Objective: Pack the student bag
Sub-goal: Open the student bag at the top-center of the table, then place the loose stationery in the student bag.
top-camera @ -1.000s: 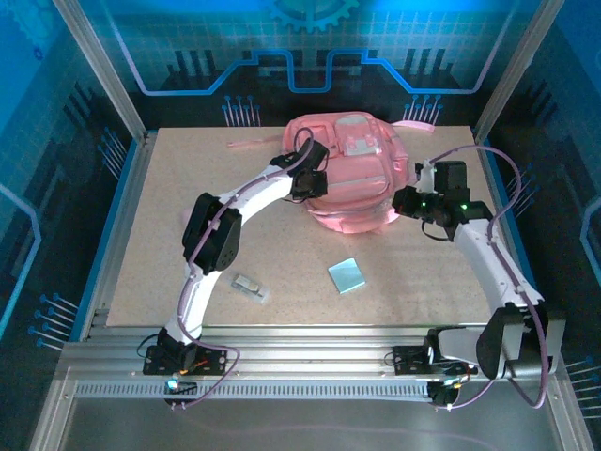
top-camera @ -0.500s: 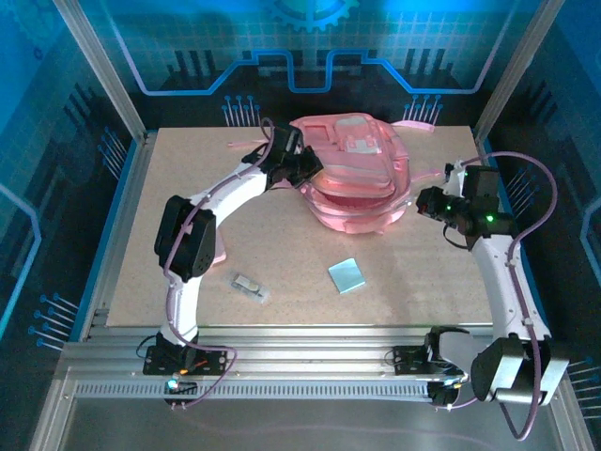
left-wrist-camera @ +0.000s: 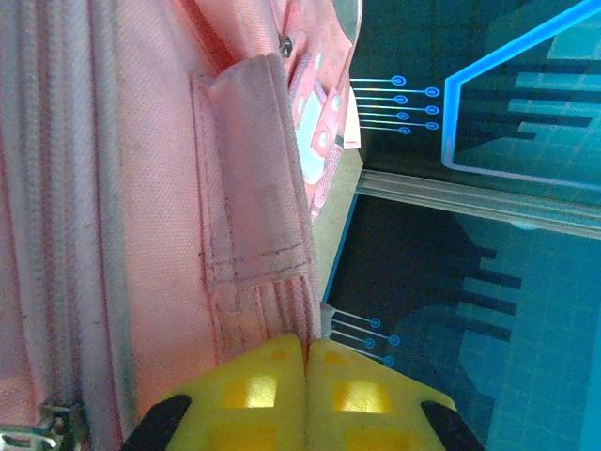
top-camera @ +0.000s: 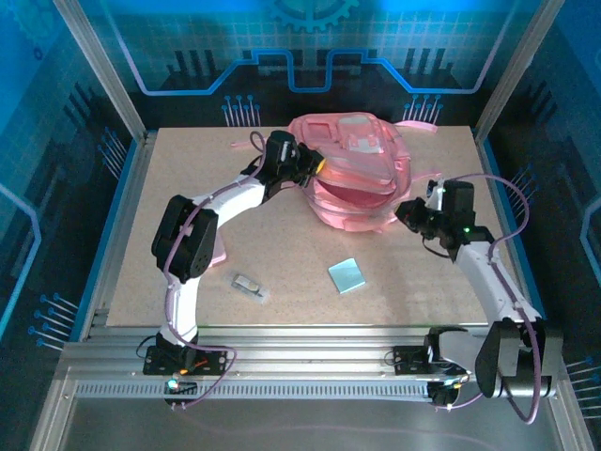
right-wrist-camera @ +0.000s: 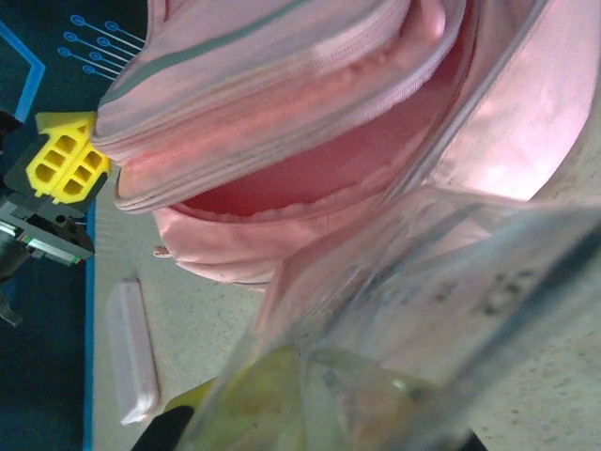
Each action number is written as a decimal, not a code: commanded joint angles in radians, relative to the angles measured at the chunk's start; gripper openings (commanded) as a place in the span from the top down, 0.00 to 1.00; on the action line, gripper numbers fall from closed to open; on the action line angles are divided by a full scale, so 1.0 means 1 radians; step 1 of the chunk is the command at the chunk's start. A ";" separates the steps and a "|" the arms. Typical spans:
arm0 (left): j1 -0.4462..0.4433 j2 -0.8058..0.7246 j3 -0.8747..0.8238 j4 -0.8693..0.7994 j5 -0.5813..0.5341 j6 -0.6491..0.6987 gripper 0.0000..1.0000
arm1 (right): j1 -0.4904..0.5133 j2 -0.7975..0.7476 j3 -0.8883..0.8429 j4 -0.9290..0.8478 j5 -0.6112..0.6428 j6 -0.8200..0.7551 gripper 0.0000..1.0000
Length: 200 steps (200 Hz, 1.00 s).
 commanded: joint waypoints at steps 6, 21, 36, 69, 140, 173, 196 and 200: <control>-0.011 -0.075 -0.031 0.164 -0.043 -0.056 1.00 | 0.053 0.017 -0.057 0.278 0.082 0.236 1.00; -0.017 -0.086 -0.047 0.172 -0.052 -0.059 1.00 | 0.088 0.032 -0.073 0.351 0.143 0.290 1.00; -0.024 -0.092 -0.056 0.175 -0.053 -0.059 1.00 | 0.130 0.056 -0.075 0.402 0.217 0.322 1.00; -0.035 -0.102 -0.081 0.194 -0.048 -0.068 1.00 | 0.180 0.129 -0.080 0.529 0.284 0.383 1.00; -0.040 -0.105 -0.103 0.210 -0.058 -0.072 1.00 | 0.199 0.039 -0.076 0.436 0.393 0.347 1.00; -0.048 -0.108 -0.095 0.212 -0.058 -0.067 1.00 | 0.217 0.156 -0.115 0.550 0.327 0.426 1.00; -0.049 -0.114 -0.100 0.209 -0.066 -0.065 1.00 | 0.258 0.200 -0.129 0.565 0.343 0.434 1.00; -0.048 -0.113 -0.101 0.210 -0.068 -0.064 1.00 | 0.263 0.205 -0.131 0.567 0.343 0.437 1.00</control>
